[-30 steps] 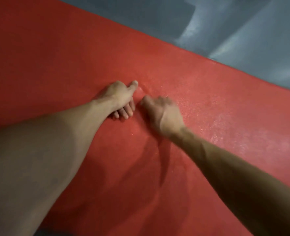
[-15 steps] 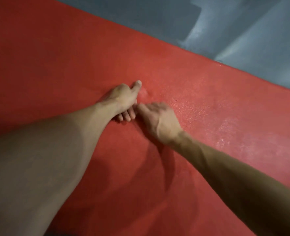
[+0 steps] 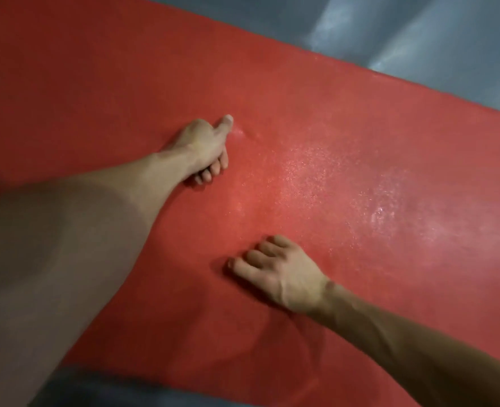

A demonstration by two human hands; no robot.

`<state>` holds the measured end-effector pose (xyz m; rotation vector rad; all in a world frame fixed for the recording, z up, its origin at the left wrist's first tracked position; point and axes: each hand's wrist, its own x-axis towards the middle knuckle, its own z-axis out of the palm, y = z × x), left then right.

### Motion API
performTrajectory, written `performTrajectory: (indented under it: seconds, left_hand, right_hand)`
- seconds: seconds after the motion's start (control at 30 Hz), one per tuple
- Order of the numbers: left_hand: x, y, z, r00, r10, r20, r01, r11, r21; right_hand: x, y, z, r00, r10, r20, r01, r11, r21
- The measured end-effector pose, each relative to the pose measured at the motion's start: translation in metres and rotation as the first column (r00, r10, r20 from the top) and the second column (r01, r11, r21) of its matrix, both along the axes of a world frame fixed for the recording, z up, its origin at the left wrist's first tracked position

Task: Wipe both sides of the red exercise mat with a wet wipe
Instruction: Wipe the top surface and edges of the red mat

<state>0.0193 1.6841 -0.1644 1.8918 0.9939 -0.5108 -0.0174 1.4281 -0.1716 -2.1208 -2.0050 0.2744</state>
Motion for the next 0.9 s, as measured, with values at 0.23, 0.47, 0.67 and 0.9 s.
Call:
performTrajectory:
  seconds: [0.23,0.47,0.67,0.9]
  left_hand:
    - [-0.004,-0.010,-0.004,0.999,0.003,0.051,-0.009,0.994,0.108]
    - [-0.004,-0.012,-0.003,0.998,0.005,0.062,-0.013,0.991,0.130]
    - [-0.010,-0.019,0.001,0.994,-0.012,0.109,-0.007,0.986,0.165]
    - [-0.070,-0.068,0.016,0.984,-0.112,0.138,0.078,0.970,0.230]
  right_hand:
    - [0.124,0.015,-0.002,0.698,-0.710,0.092,0.681,0.699,0.219]
    - [-0.020,-0.029,-0.011,0.968,-0.249,-0.026,0.250,0.968,0.029]
    - [-0.027,-0.032,-0.008,0.927,-0.372,-0.046,0.374,0.927,0.037]
    - [0.020,-0.071,-0.001,0.883,-0.468,0.018,0.468,0.883,-0.027]
